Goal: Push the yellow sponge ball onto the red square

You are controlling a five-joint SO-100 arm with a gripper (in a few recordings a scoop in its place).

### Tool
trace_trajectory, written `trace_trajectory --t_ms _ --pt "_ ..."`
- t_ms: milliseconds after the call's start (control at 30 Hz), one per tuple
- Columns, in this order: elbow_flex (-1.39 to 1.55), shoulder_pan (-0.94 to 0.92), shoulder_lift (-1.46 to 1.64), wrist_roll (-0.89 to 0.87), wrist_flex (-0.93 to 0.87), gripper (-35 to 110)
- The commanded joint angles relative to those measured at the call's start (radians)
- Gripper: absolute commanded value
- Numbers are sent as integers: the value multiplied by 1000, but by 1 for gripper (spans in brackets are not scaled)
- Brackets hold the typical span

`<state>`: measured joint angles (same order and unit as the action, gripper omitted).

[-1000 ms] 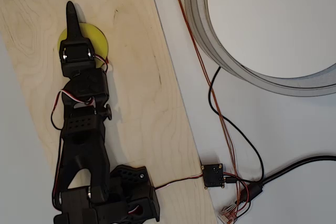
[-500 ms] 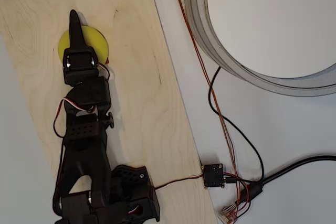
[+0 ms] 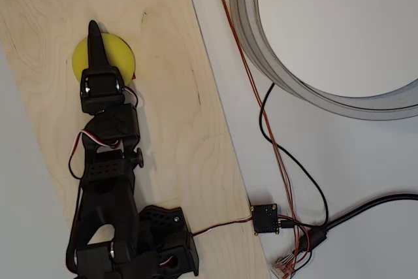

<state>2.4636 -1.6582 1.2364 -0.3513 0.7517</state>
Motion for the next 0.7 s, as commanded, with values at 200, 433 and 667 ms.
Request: trace_trajectory --t_ms 200,433,667 --pt "92 -3 46 20 34 14" --pt "67 11 123 101 29 14" --pt "-23 34 267 153 -72 15"
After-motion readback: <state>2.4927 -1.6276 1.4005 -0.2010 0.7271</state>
